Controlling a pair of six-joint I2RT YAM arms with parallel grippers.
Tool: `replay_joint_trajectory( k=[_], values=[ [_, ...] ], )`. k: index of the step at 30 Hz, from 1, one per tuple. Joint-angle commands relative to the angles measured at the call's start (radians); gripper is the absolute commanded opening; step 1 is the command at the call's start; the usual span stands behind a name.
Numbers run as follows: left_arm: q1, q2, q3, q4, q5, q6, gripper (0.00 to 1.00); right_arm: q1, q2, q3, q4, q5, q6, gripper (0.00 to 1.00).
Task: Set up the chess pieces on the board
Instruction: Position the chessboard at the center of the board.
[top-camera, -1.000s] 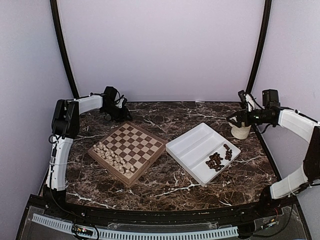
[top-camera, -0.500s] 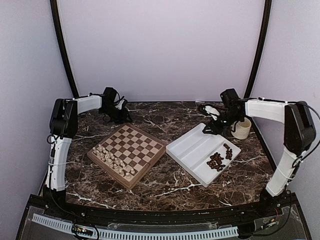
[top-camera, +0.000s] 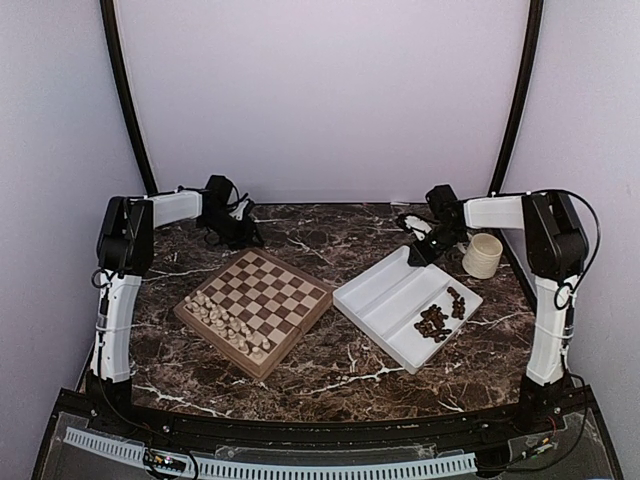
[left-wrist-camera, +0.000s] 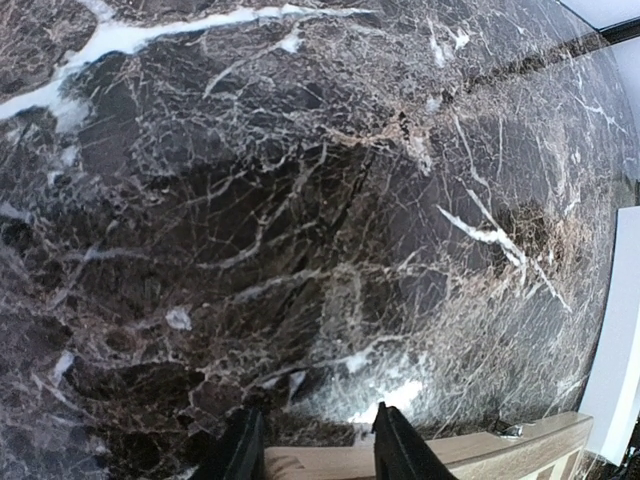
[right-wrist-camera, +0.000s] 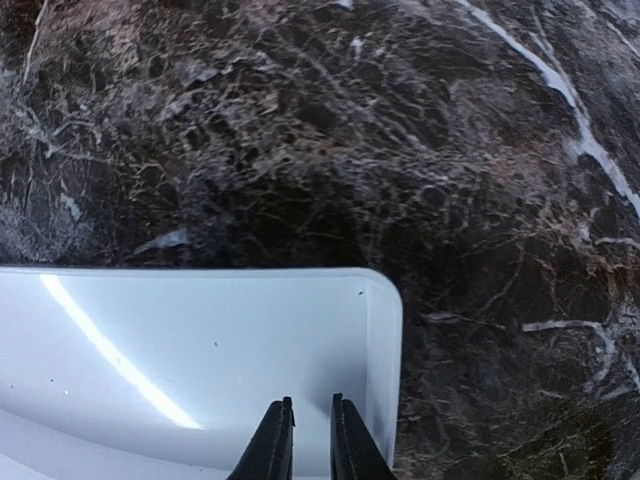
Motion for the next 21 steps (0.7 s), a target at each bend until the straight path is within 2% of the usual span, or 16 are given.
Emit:
replay_joint_trajectory(
  k=[1,7,13,18,21],
  values=[
    [-0.017,-0.055,-0.066,-0.075,0.035,0.008,0.41,-0.035,0.010,0.034,0.036,0.058,0.083,0.15],
    [-0.072,-0.063,-0.094,-0.040,0.093,0.002,0.42,-0.038,0.017,0.031,0.039,0.092,0.121,0.14],
    [-0.123,-0.061,-0.098,-0.018,0.092,-0.005,0.42,-0.051,0.037,0.044,0.041,0.160,0.152,0.13],
    [-0.139,-0.064,-0.101,-0.024,0.114,-0.021,0.42,-0.054,0.025,0.036,0.032,0.093,0.148,0.14],
    [-0.190,-0.064,-0.107,-0.015,0.139,-0.035,0.42,-0.049,0.000,0.020,0.026,0.041,0.132,0.17]
  ],
)
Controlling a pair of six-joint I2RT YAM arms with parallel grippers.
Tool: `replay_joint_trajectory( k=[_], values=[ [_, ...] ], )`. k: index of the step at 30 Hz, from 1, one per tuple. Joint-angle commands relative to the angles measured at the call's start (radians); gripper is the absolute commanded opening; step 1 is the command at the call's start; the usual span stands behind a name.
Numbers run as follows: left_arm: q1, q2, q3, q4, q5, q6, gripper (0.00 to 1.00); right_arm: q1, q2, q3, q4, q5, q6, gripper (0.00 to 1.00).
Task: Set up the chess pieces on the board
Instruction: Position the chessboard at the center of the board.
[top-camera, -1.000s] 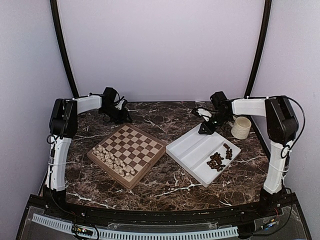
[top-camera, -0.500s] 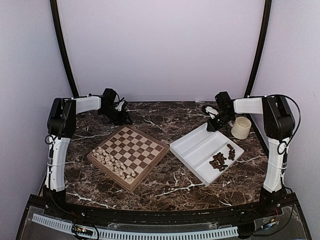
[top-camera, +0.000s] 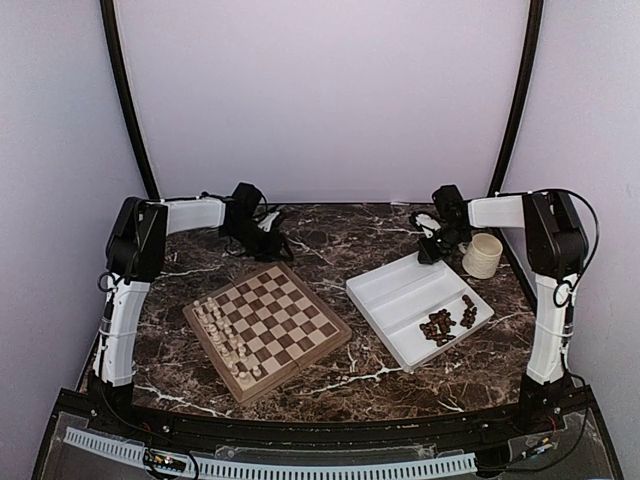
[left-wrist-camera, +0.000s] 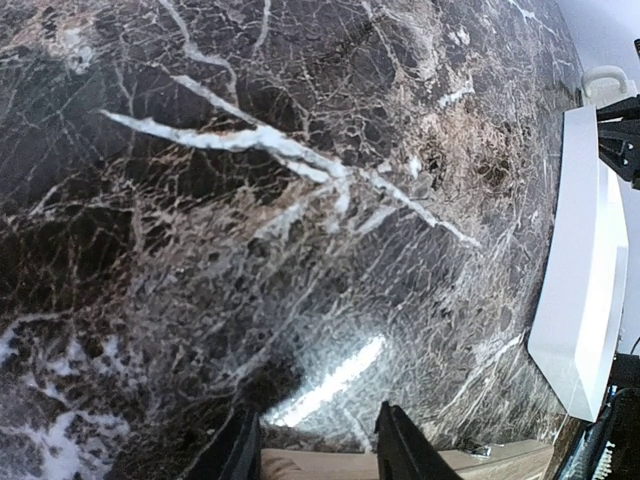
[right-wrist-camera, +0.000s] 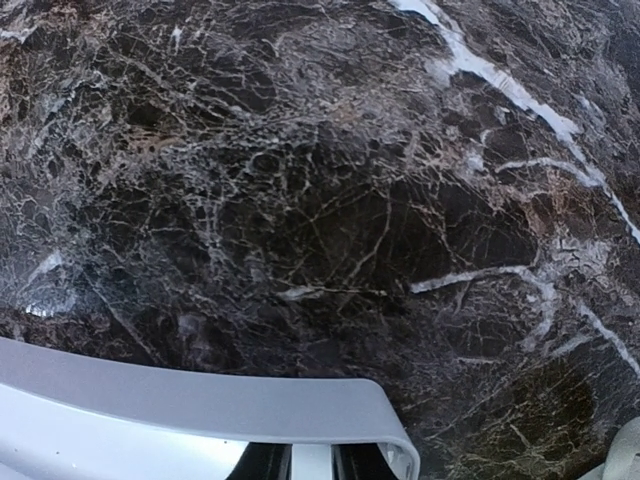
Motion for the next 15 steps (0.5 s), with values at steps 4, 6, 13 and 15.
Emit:
replay_joint_trajectory(
  k=[4,6,13,15],
  values=[
    [-0.114,-0.031,-0.034,-0.022,0.058,-0.040,0.43,0.007,-0.082,-0.037,0.013,-0.151,-0.051,0.23],
    [-0.143,-0.031,-0.032,-0.006,0.068,-0.053,0.43,0.013,-0.111,-0.056,0.012,-0.169,-0.064,0.24],
    [-0.217,-0.032,-0.029,0.025,0.087,-0.083,0.43,0.016,-0.184,-0.092,-0.008,-0.206,-0.097,0.28],
    [-0.228,-0.032,-0.027,0.021,0.091,-0.085,0.44,0.016,-0.212,-0.104,-0.014,-0.238,-0.117,0.29]
  ],
)
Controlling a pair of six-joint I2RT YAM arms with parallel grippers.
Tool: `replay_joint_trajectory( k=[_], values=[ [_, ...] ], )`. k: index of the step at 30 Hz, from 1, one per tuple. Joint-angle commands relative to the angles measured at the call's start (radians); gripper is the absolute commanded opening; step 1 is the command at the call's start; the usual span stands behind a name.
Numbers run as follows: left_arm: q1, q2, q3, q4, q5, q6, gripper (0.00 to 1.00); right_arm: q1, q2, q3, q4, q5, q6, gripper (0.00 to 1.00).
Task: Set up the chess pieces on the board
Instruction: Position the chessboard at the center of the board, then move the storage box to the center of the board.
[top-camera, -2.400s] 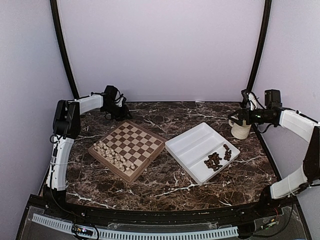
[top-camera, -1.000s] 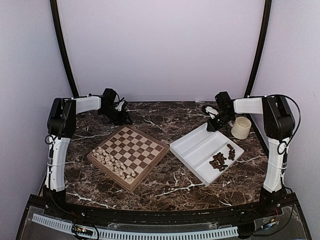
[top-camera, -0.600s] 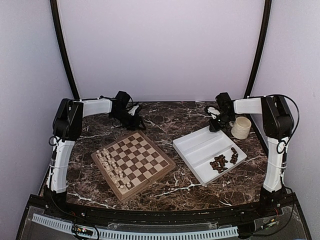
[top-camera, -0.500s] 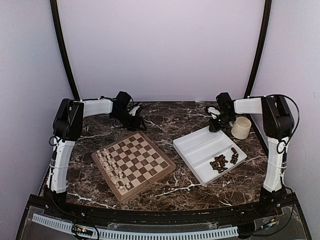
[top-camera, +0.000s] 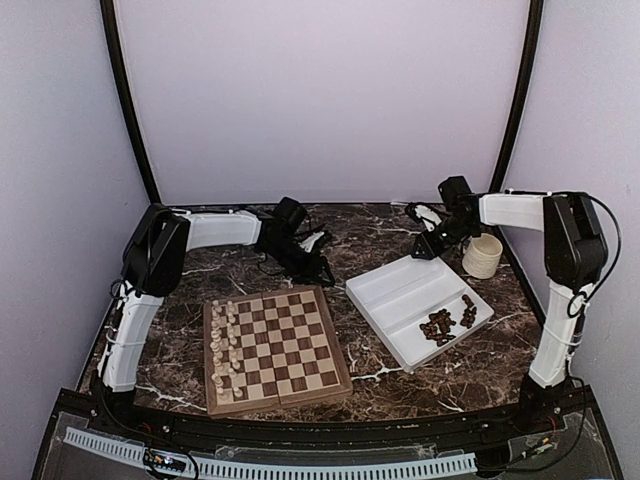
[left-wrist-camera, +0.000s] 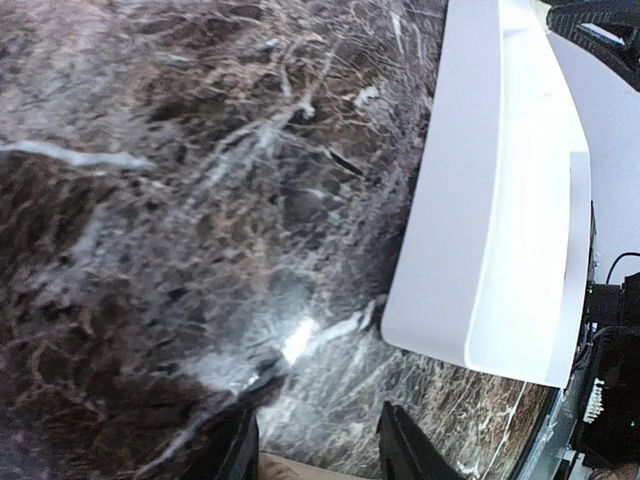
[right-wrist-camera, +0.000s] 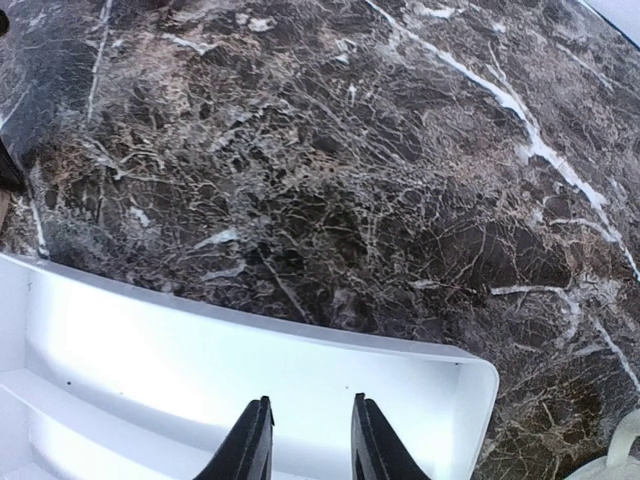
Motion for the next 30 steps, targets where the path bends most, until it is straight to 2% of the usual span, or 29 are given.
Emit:
replay_joint_trajectory(
  k=[1,5,9,14,17,22,26,30],
  values=[
    [-0.016,-0.032,-0.009,-0.008,0.038,-0.025,0.44,0.004,-0.082,-0.031,-0.010,-0.083,-0.056,0.30],
    [-0.032,-0.045,0.006,-0.020,0.054,-0.032,0.44,0.001,-0.151,-0.061,-0.039,-0.114,-0.095,0.33],
    [-0.035,-0.117,0.046,-0.040,-0.040,0.003,0.48,-0.040,-0.220,-0.082,-0.112,-0.098,-0.118,0.34],
    [-0.035,-0.251,0.070,-0.030,-0.168,0.025,0.52,-0.156,-0.313,-0.169,-0.156,0.008,-0.133,0.32],
    [-0.036,-0.317,-0.059,0.097,-0.239,-0.007,0.52,-0.217,-0.360,-0.229,-0.161,0.088,-0.149,0.25],
    [-0.046,-0.411,-0.231,0.312,-0.255,-0.070,0.52,-0.245,-0.425,-0.335,-0.139,0.245,-0.192,0.18],
    [-0.058,-0.472,-0.319,0.396,-0.255,-0.084,0.51,-0.300,-0.422,-0.387,-0.118,0.328,-0.215,0.15],
    [-0.064,-0.508,-0.352,0.407,-0.213,-0.069,0.51,-0.310,-0.391,-0.410,-0.093,0.365,-0.213,0.14]
  ],
)
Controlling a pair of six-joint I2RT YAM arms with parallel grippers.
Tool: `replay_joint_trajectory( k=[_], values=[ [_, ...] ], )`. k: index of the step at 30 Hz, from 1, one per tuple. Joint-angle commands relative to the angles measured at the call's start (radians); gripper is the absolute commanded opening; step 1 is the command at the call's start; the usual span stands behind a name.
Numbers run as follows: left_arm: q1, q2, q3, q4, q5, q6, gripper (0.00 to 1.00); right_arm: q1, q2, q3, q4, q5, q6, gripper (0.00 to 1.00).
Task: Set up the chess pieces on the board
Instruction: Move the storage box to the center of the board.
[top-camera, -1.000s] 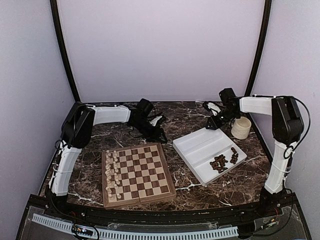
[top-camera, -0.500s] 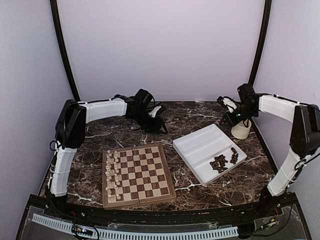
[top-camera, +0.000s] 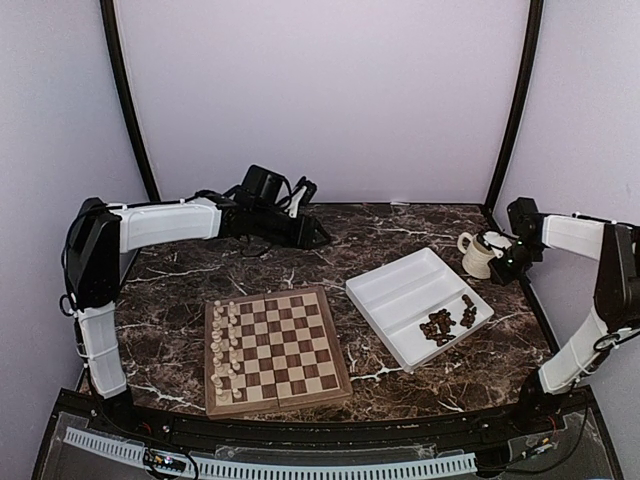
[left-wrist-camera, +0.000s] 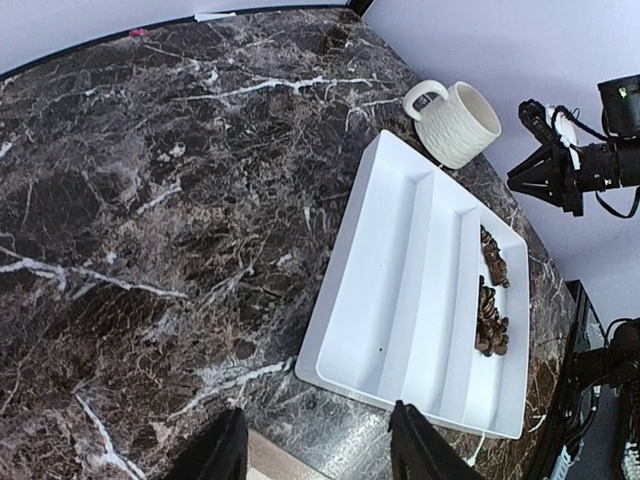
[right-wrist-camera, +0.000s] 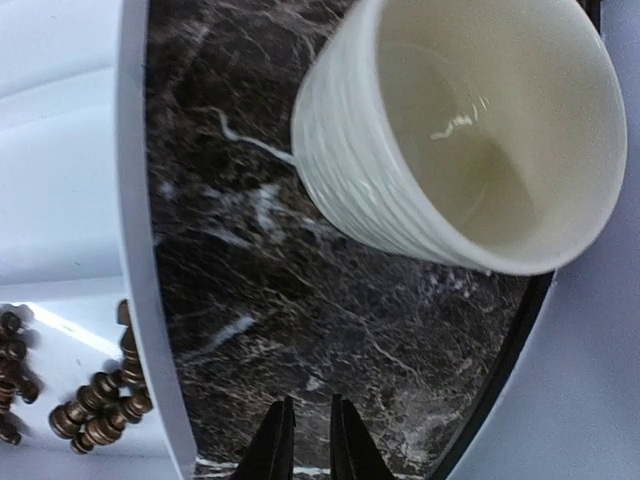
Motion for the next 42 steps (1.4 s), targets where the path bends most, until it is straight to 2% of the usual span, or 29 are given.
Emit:
replay_joint_trajectory(
  k=[1,6,13,21,27,30,35,37,39,42],
  values=[
    [-0.010,-0.082,-0.033,0.069,0.027,0.005,0.51,-0.012,0.028,-0.021,0.048,0.081,-0.017,0.14],
    [-0.010,-0.118,-0.053,0.059,0.018,0.020,0.51,-0.006,0.061,-0.043,0.028,0.016,-0.056,0.12],
    [-0.010,-0.153,-0.110,0.118,-0.008,0.008,0.52,0.037,0.024,-0.110,-0.012,-0.063,-0.061,0.11],
    [-0.010,-0.153,-0.161,0.180,-0.005,-0.020,0.52,0.181,-0.049,-0.153,-0.115,-0.229,-0.095,0.12],
    [-0.011,-0.151,-0.169,0.184,-0.005,-0.030,0.52,0.196,-0.046,-0.119,-0.171,-0.228,-0.107,0.13],
    [-0.012,-0.166,-0.173,0.172,-0.011,-0.034,0.52,0.190,-0.069,-0.060,-0.233,-0.235,-0.145,0.16],
    [-0.024,-0.197,-0.207,0.153,-0.020,-0.012,0.52,0.199,-0.150,-0.013,-0.278,-0.357,-0.223,0.37],
    [-0.037,-0.198,-0.206,0.128,-0.014,-0.005,0.52,0.221,-0.166,-0.021,-0.274,-0.407,-0.250,0.41],
    [-0.050,-0.192,-0.198,0.104,0.020,0.014,0.53,0.254,-0.166,-0.038,-0.268,-0.433,-0.278,0.41],
    [-0.063,-0.203,-0.212,0.101,0.046,0.028,0.52,0.299,-0.154,-0.059,-0.262,-0.464,-0.330,0.32]
  ],
)
